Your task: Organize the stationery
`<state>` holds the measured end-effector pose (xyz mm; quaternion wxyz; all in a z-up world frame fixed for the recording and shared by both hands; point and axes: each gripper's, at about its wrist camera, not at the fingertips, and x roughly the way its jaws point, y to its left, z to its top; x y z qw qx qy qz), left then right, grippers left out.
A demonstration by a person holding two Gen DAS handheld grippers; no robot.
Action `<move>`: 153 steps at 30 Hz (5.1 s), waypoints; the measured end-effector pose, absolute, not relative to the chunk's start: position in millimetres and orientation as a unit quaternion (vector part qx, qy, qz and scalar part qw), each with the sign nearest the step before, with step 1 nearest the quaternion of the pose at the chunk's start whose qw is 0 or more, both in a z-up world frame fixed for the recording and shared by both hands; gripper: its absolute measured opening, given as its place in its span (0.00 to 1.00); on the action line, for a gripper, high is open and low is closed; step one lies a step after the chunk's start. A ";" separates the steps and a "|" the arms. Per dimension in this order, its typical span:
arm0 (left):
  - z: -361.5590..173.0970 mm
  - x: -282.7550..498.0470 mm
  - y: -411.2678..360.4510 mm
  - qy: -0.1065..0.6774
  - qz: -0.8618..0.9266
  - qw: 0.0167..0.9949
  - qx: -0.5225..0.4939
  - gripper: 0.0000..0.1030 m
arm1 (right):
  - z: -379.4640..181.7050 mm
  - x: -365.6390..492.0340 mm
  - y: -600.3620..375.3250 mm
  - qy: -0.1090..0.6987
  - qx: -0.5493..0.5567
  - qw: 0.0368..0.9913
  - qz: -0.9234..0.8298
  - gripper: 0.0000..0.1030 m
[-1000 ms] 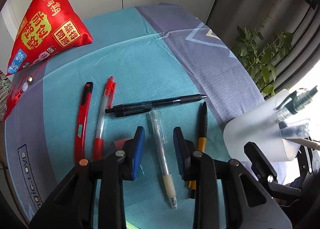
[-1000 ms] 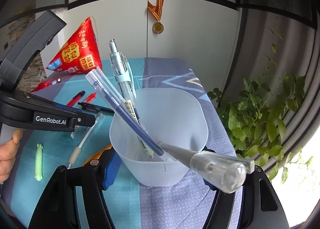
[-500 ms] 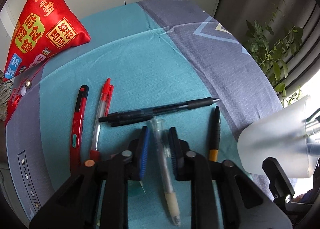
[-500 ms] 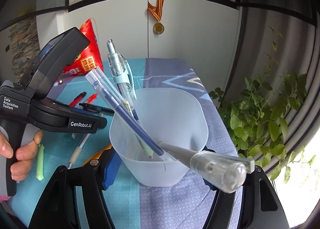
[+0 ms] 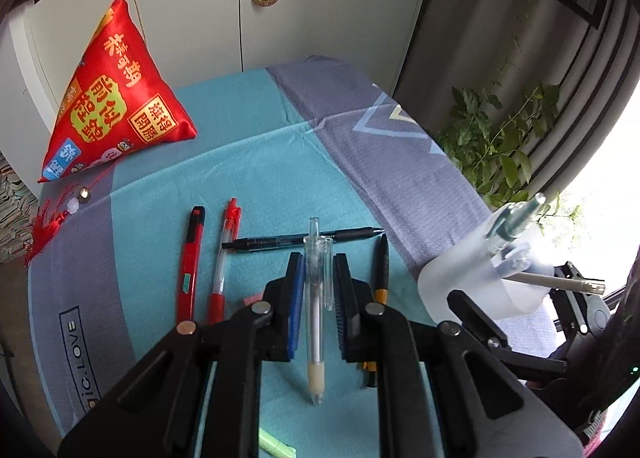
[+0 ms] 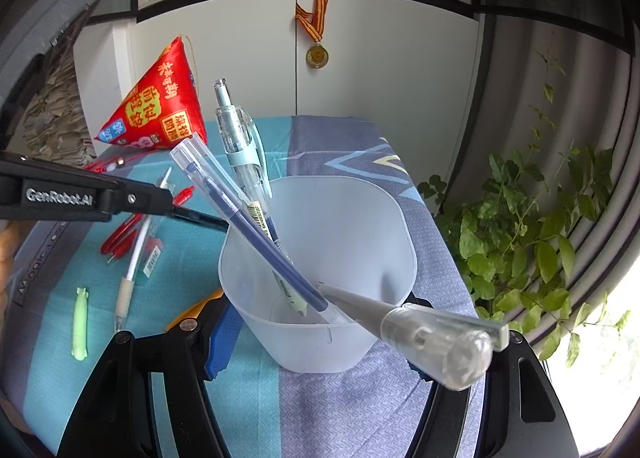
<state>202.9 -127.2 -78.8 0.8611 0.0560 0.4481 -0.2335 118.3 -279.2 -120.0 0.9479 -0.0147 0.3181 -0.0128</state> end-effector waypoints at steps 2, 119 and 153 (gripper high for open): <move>-69.4 197.3 -125.8 0.437 -0.239 0.866 0.053 0.12 | -120.1 118.0 -279.4 0.318 -0.015 0.948 -0.013 0.67; -145.1 151.3 -141.1 0.497 -0.314 0.800 0.117 0.29 | -120.6 112.6 -278.0 0.319 -0.018 0.947 -0.016 0.68; -48.9 142.2 -106.1 0.369 -0.337 0.864 0.056 0.10 | -121.0 111.8 -277.9 0.319 -0.019 0.947 -0.016 0.67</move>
